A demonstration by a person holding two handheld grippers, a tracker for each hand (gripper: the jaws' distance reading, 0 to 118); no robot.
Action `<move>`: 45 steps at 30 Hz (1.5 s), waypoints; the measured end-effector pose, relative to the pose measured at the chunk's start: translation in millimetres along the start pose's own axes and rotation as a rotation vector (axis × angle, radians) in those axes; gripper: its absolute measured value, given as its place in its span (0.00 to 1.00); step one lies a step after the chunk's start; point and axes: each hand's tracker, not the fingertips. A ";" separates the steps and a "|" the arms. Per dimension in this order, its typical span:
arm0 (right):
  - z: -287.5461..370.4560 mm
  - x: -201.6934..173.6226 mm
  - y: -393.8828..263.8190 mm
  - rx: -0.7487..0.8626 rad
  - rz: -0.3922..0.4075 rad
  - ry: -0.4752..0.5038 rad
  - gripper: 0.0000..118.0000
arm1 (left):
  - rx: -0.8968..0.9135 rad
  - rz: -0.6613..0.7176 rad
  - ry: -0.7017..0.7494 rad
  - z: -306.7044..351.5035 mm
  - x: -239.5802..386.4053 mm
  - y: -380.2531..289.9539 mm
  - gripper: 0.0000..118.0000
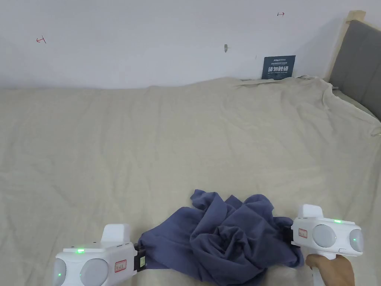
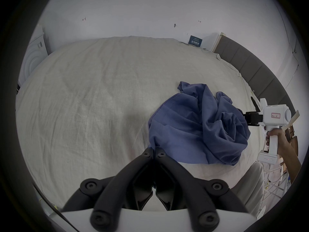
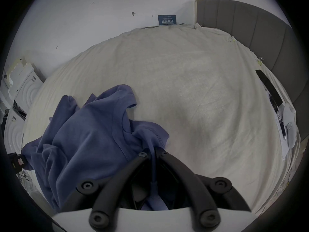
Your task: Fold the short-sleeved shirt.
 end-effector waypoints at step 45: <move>233.7 -20.0 341.6 0.709 -0.004 0.078 0.02 | 0.605 0.068 0.232 199.7 -103.1 356.5 0.00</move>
